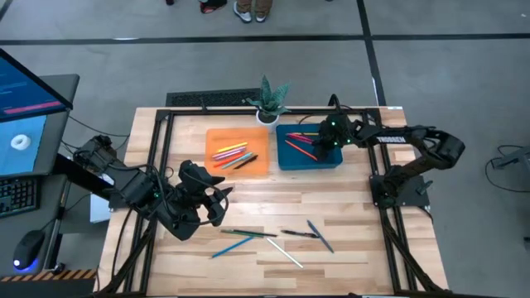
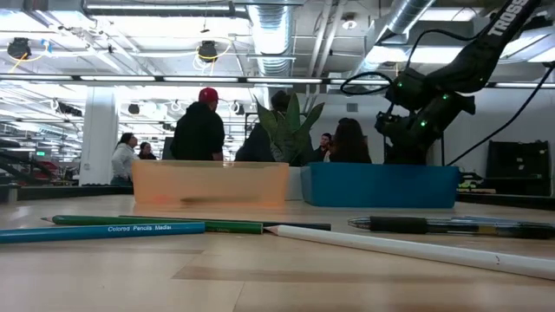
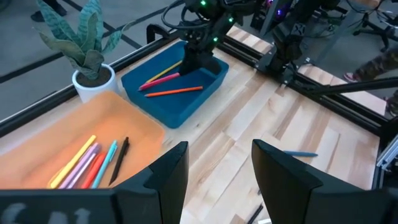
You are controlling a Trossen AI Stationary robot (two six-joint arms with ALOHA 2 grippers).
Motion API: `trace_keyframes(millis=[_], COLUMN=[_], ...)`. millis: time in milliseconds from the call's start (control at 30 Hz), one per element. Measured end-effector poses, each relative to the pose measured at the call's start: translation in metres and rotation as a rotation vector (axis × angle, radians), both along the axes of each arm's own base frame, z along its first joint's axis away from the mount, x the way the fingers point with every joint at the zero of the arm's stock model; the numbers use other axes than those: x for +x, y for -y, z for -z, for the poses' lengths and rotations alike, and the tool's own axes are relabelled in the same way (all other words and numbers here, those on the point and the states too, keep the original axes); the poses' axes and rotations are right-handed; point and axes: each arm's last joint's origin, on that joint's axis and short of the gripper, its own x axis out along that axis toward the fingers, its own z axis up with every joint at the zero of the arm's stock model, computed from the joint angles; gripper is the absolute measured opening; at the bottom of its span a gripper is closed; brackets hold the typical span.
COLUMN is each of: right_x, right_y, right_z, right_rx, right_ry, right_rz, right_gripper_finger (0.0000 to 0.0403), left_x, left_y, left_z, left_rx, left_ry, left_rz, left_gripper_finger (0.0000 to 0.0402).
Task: Sort pens & pencils
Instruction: Put the red pencil into the blue bin, then put the white pencil into the blue bin
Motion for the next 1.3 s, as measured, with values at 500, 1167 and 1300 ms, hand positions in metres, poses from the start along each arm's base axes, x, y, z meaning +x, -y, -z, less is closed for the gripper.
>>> trace_keyframes(millis=[500,1167,1300], right_x=[-0.013,-0.050,-0.028], right_y=[-0.016,-0.183,-0.227], right_z=[-0.113,-0.177,-0.156], right_rx=[-0.097,0.120,0.110], right_ry=[0.131,0.167,0.069], right_rz=[-0.006,-0.160,-0.171], right_gripper_finger=[0.0191,0.0153,0.0153], left_x=[0.000,0.000,0.000], left_y=[0.001,0.006,0.006], left_z=[0.001,0.004,0.005], left_rx=[-0.030,-0.146,-0.146], left_ry=[-0.022,-0.130,-0.130], left_rz=[0.028,0.164,0.164], left_gripper_finger=[0.0167,0.0167,0.0167])
